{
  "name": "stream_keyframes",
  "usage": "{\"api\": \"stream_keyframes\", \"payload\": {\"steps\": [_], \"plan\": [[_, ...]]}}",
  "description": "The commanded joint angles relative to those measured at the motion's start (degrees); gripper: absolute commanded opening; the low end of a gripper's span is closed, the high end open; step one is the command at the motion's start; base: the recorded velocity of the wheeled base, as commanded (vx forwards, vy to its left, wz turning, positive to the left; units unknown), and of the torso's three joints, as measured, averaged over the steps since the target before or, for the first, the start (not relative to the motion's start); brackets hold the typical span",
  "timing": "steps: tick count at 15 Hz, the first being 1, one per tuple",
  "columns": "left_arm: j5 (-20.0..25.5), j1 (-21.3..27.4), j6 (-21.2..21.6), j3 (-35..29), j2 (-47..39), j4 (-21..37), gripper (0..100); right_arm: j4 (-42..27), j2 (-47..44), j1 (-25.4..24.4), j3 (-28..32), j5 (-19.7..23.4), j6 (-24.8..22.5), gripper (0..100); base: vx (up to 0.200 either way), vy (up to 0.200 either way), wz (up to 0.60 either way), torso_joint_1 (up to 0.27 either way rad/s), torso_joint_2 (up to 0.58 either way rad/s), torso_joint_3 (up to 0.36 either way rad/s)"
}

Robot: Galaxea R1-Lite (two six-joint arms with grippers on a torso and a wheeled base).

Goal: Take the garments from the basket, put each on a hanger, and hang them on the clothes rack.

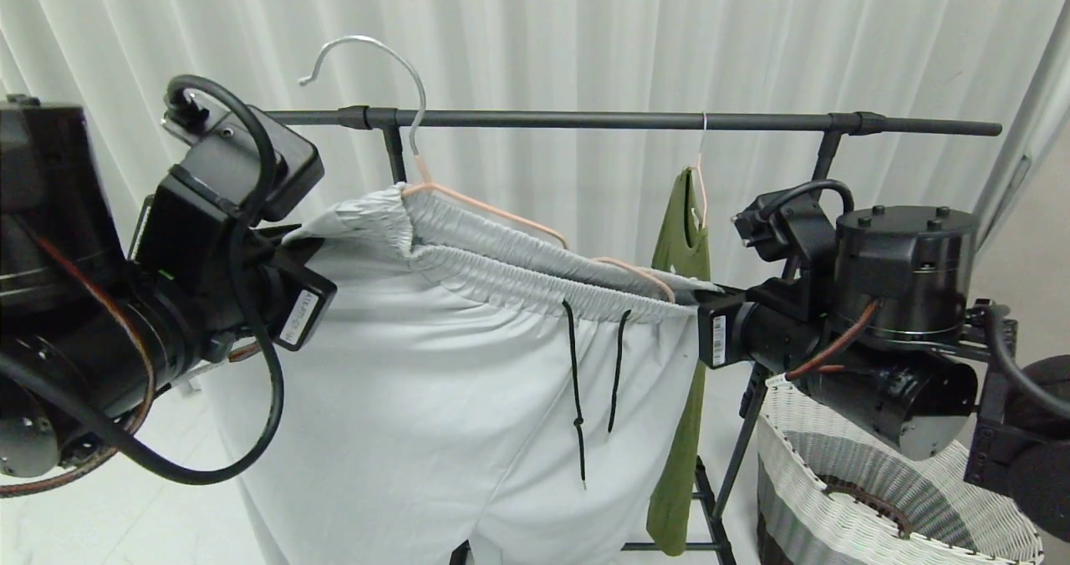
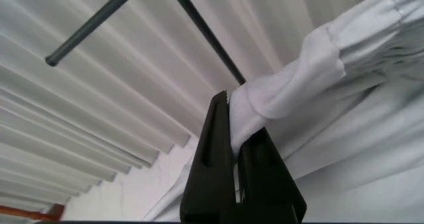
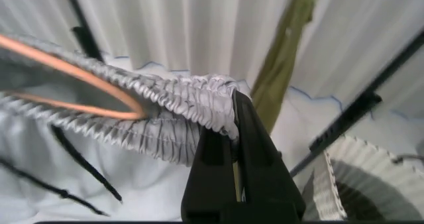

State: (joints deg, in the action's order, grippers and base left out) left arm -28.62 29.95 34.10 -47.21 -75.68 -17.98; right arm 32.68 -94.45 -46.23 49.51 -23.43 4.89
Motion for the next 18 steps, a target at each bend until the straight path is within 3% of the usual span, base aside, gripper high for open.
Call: {"api": "stream_keyframes", "payload": {"steps": [1, 3, 9, 12, 13, 16, 18], "plan": [[0.2, -0.9, 3.3, 4.4, 0.0, -2.9, 0, 0.1, 2.2, -0.6, 0.2, 1.0, -1.4, 0, 0.000, 0.000, 0.00, 0.000, 0.00, 0.000], [0.3, -1.4, 5.0, 5.8, -0.1, -3.6, 0, 0.0, 2.8, -1.1, 0.2, 1.4, -2.9, 0, 0.000, 0.000, 0.00, 0.000, 0.00, 0.000], [0.2, -1.4, 4.8, 5.9, -2.4, -3.8, 0, -0.3, 3.2, -10.4, 0.9, 1.3, -3.0, 0, 0.000, 0.000, 0.00, 0.000, 0.00, 0.000], [0.2, -1.4, 4.7, 6.1, -1.8, -3.8, 0, -1.2, 3.2, -10.0, 0.9, 1.2, -3.8, 0, 0.000, 0.000, 0.00, 0.000, 0.00, 0.000], [0.2, -1.4, 4.7, 6.2, -1.8, -3.9, 0, -1.5, 3.3, -9.4, 0.9, 1.1, -3.8, 100, 0.000, 0.000, 0.00, 0.000, 0.00, 0.000], [0.1, -1.4, 4.7, 6.1, -2.0, -4.0, 0, -2.0, 4.1, -8.2, 0.6, 0.2, -4.4, 100, 0.000, 0.000, 0.00, 0.000, 0.00, 0.000], [0.1, -0.8, 0.4, 6.0, -2.5, -4.3, 0, -1.9, 5.1, -8.4, 0.1, 0.5, -6.8, 100, 0.000, 0.000, 0.00, 0.000, 0.00, 0.000]]}}
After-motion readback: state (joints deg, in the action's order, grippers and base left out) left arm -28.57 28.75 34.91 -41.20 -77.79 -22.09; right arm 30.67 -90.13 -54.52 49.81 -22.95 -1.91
